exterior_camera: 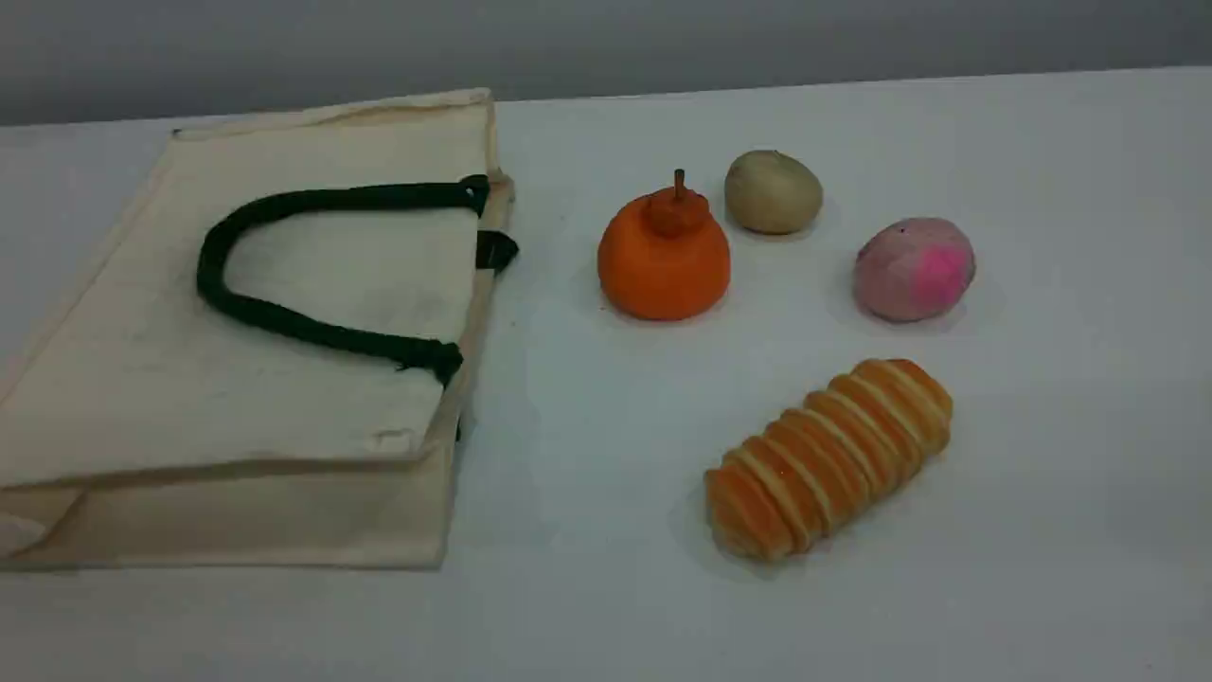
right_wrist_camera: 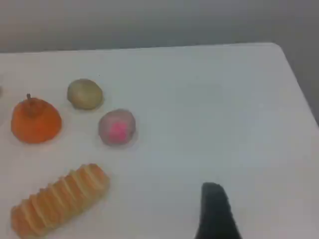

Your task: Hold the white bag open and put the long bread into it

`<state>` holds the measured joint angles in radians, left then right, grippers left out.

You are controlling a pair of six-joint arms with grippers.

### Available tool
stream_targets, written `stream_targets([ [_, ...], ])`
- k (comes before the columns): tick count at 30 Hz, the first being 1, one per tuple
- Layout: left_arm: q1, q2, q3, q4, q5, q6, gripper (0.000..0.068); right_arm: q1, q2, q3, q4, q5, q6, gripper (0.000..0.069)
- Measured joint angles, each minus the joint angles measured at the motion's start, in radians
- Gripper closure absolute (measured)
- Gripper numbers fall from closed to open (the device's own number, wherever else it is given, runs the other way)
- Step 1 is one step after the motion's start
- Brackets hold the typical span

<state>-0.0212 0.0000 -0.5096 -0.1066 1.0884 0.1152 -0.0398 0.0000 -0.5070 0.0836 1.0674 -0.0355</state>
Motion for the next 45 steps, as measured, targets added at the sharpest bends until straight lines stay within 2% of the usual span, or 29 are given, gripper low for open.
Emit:
stream_targets([
  [45,-0.001,0.0,0.0,0.0,0.0,-0.001,0.0183,0.0,0.0,0.0,0.027,-0.001,0.0,0.0286],
])
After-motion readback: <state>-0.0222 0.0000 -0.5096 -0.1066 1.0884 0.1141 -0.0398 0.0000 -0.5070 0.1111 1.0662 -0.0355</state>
